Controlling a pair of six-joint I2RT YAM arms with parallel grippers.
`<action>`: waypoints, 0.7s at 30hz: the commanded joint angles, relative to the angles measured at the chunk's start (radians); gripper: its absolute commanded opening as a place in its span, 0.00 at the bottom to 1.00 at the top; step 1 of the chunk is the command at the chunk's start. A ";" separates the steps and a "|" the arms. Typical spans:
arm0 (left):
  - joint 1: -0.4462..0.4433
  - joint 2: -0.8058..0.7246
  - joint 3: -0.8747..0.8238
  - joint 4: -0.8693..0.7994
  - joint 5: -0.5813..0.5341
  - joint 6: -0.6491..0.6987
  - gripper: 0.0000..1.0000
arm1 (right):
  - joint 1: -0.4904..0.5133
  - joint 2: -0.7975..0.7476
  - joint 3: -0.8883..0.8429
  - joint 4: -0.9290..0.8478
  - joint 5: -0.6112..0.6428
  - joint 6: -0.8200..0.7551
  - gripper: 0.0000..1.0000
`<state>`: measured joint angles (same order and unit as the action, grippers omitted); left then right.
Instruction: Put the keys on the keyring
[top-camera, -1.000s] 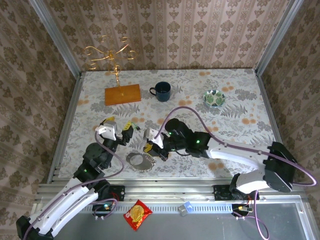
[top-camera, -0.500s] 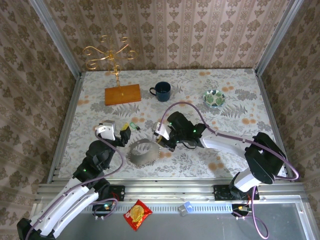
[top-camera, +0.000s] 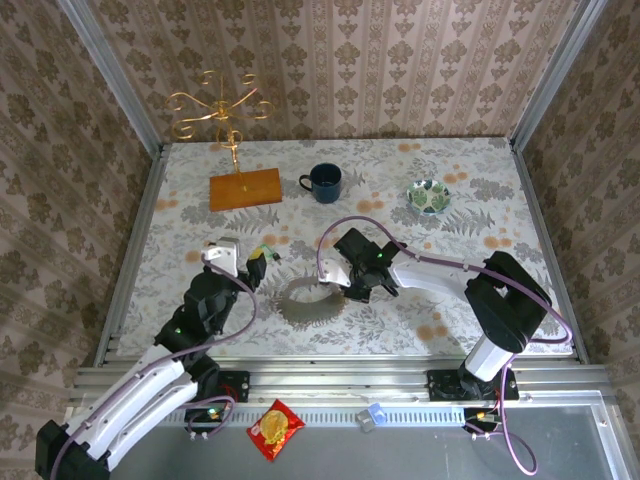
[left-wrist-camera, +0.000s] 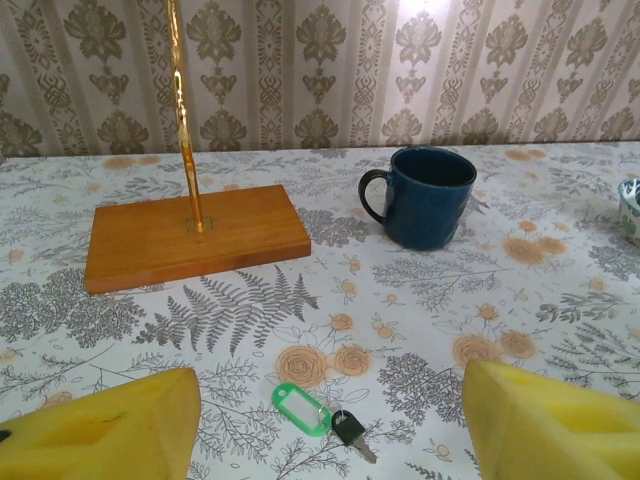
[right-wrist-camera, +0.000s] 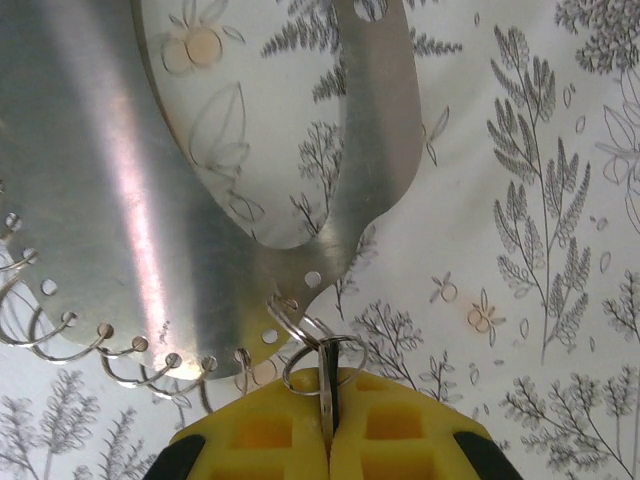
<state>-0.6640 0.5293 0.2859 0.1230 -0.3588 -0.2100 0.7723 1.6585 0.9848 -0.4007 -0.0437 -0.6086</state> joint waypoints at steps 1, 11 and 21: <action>0.012 0.027 0.023 0.048 0.035 -0.009 0.70 | -0.007 0.025 0.024 -0.045 0.086 -0.056 0.07; 0.038 0.108 0.040 0.073 0.083 -0.008 0.70 | -0.051 -0.030 0.013 -0.022 0.025 0.055 0.38; 0.049 0.206 0.052 0.140 0.170 -0.013 0.70 | -0.096 -0.182 -0.051 -0.029 -0.224 0.628 0.36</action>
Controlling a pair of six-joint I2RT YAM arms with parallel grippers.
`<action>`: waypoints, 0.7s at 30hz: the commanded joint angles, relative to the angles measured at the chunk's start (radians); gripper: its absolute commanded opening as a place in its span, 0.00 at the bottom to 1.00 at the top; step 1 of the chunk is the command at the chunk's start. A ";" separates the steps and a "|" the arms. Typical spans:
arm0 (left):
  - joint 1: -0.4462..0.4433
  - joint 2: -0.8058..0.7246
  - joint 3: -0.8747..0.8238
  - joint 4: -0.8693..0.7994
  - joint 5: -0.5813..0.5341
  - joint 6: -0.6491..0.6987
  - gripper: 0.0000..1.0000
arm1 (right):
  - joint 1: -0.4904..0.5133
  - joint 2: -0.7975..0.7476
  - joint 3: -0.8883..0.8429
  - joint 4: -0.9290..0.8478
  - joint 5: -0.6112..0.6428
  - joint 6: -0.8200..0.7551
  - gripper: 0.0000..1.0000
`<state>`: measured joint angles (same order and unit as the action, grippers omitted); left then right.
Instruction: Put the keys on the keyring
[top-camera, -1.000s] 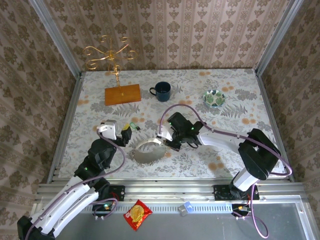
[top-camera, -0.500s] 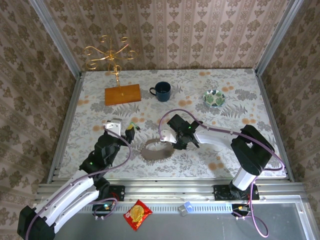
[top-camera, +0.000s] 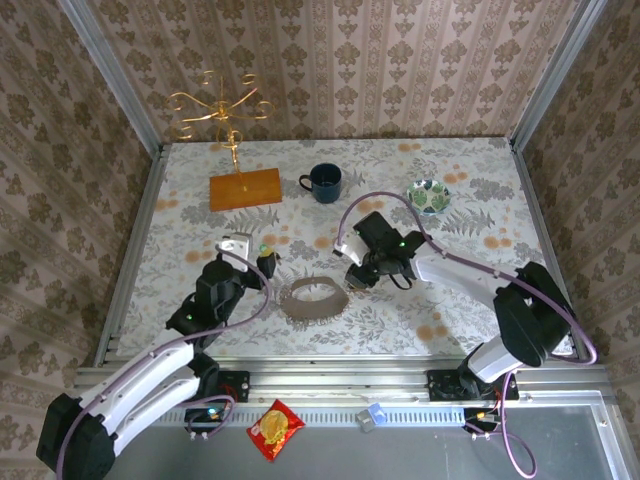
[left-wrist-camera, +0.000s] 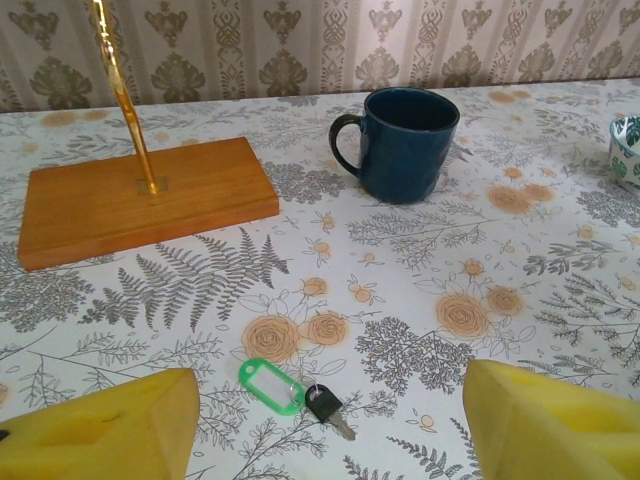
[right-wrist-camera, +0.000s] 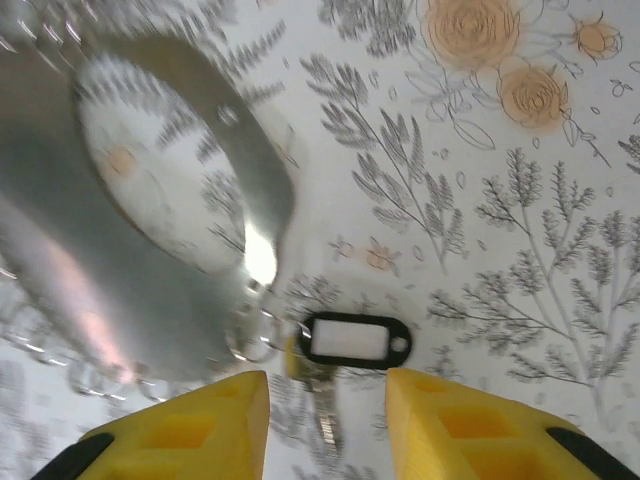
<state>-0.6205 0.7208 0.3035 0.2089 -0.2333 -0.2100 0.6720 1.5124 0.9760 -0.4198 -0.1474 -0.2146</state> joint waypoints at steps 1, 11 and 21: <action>0.005 0.023 0.037 0.058 0.053 -0.015 0.70 | 0.003 -0.046 -0.061 0.002 -0.121 0.282 0.35; 0.005 0.072 0.064 0.049 0.133 -0.042 0.70 | -0.019 0.039 -0.086 0.046 -0.187 0.451 0.34; 0.005 0.058 0.063 0.032 0.148 -0.055 0.69 | -0.031 0.135 -0.073 0.053 -0.216 0.461 0.29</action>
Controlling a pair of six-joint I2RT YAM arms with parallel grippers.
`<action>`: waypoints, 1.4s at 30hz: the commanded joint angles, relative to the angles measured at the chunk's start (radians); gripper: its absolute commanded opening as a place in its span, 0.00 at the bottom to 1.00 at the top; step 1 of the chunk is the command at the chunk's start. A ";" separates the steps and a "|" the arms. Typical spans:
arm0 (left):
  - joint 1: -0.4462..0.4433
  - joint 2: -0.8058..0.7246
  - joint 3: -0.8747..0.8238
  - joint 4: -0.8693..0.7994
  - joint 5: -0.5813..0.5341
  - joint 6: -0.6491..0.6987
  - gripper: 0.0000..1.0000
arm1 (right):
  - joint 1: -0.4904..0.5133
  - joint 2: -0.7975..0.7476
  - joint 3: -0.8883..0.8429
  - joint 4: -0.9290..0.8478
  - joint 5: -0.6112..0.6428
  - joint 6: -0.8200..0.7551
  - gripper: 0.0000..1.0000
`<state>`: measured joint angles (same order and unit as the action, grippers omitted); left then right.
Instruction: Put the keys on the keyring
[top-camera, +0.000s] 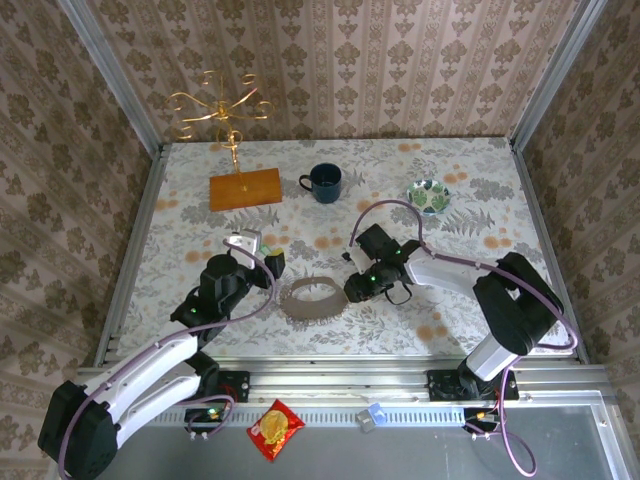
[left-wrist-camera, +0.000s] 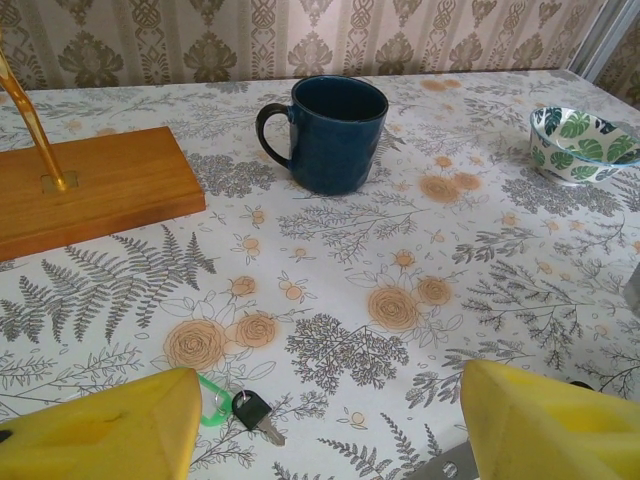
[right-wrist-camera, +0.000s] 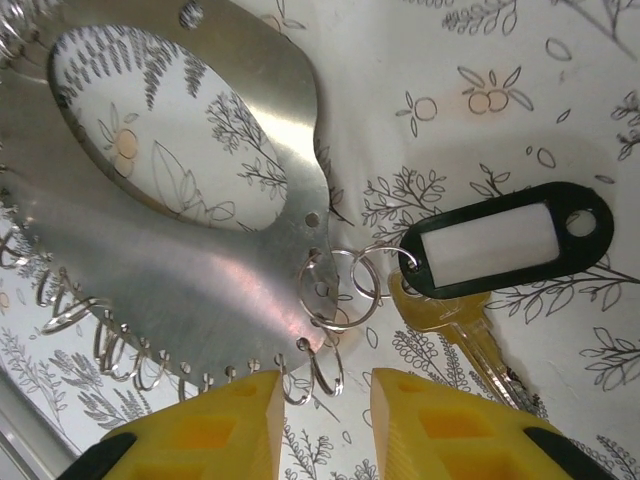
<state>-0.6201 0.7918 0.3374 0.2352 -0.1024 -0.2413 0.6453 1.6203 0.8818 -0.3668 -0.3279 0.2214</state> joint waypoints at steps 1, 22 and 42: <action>0.005 -0.011 0.029 0.006 0.018 -0.024 0.69 | -0.004 0.030 0.020 0.003 -0.037 0.025 0.28; 0.005 -0.003 0.031 0.016 0.011 -0.018 0.68 | -0.004 0.079 0.034 0.011 -0.052 -0.001 0.16; 0.005 -0.012 0.044 -0.010 0.012 0.055 0.67 | 0.073 -0.115 0.021 -0.037 0.133 -0.185 0.00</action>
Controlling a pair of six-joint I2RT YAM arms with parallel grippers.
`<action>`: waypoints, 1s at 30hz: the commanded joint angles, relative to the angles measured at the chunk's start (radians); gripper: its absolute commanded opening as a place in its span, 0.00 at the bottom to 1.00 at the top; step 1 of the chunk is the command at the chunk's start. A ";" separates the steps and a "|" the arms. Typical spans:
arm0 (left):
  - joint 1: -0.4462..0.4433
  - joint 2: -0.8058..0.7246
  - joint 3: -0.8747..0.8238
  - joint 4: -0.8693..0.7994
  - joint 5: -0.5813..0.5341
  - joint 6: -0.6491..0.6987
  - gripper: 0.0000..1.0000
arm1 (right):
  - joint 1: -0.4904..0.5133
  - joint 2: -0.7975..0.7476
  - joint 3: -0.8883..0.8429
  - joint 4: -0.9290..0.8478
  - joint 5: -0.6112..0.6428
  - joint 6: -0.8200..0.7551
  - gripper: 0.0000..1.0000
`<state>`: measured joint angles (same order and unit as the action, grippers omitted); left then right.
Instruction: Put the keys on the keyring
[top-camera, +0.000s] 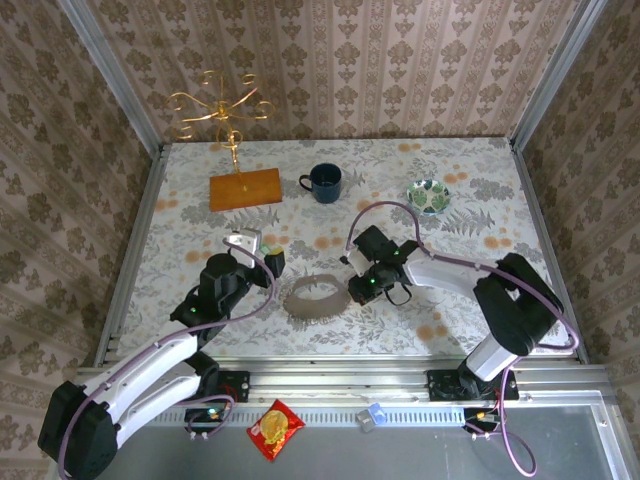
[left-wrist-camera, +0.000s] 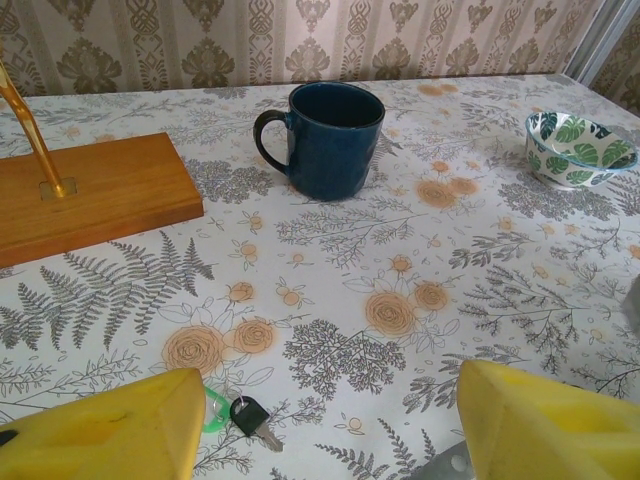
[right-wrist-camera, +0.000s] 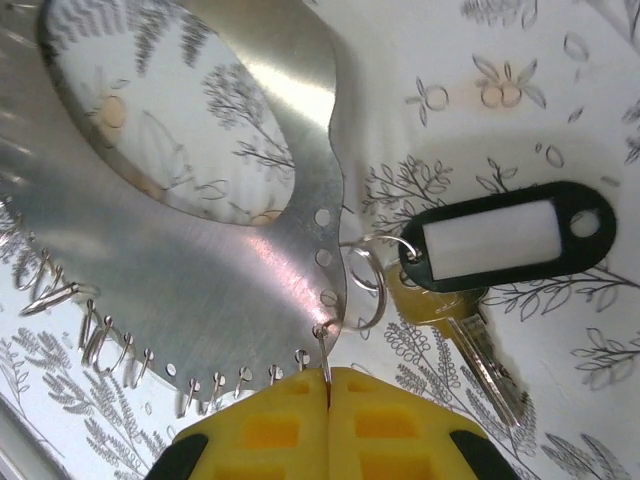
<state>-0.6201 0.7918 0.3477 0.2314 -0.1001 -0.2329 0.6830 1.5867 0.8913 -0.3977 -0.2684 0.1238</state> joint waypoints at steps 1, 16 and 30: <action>0.005 -0.012 0.037 -0.020 0.008 0.056 0.67 | 0.045 -0.105 0.007 0.007 0.087 -0.108 0.00; -0.005 -0.048 0.096 -0.128 0.373 0.371 0.45 | 0.068 -0.375 -0.091 0.217 -0.075 -0.444 0.00; -0.067 0.094 0.107 -0.065 0.827 0.589 0.36 | 0.122 -0.412 -0.128 0.315 -0.154 -0.597 0.00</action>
<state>-0.6762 0.8555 0.4187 0.1596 0.5739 0.2867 0.7906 1.1881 0.7677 -0.1284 -0.3943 -0.4217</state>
